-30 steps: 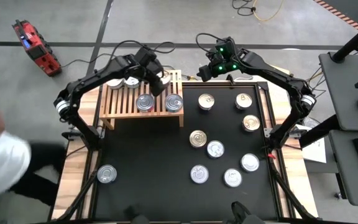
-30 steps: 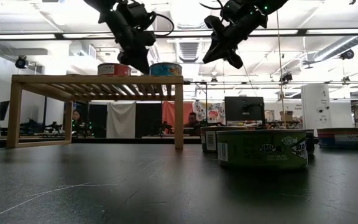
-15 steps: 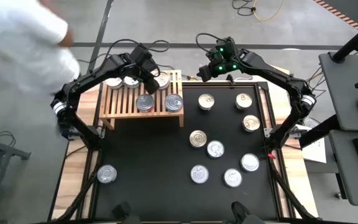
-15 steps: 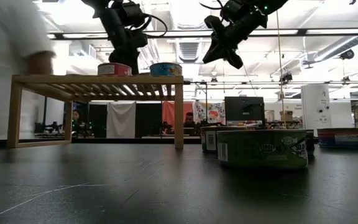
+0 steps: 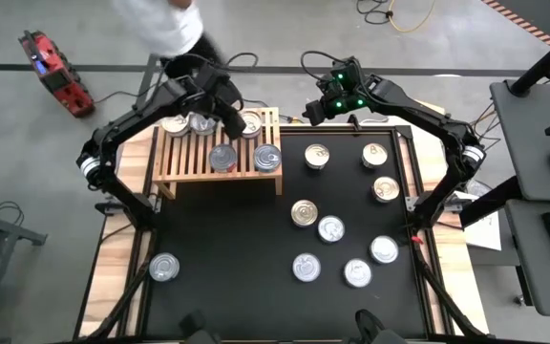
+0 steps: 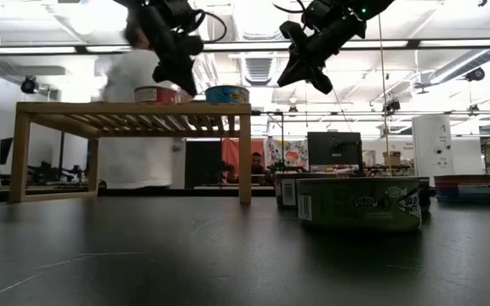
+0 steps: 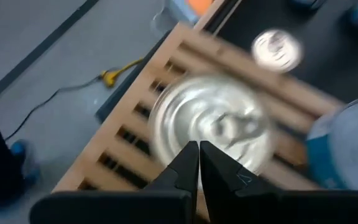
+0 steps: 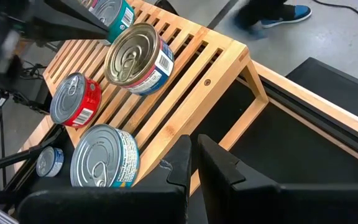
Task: Stack canned seafood by type on shelf
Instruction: Put the blue pink tuna can on the shelf
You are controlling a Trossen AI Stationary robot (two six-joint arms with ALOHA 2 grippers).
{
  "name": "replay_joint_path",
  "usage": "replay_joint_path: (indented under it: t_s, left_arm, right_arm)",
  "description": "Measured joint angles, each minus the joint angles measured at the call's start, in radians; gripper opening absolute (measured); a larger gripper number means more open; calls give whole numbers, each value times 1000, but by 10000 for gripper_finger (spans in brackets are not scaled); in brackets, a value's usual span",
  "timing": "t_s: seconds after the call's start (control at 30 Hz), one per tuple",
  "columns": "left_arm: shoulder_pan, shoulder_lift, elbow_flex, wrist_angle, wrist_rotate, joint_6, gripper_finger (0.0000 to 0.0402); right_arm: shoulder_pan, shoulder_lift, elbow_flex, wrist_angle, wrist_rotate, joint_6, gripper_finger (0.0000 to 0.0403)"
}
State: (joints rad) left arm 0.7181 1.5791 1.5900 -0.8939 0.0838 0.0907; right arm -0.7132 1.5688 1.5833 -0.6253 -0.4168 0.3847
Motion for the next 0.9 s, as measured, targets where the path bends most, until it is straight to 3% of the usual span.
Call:
replay_joint_path:
  t_s: [0.33,0.9]
  left_arm:
    - [-1,36,18,37,143,21,0]
    - [-3,100,18,10,83,-17,0]
  right_arm:
    - [0,0,0,1,0,0,18]
    - [6,0,0,-7,0,7,18]
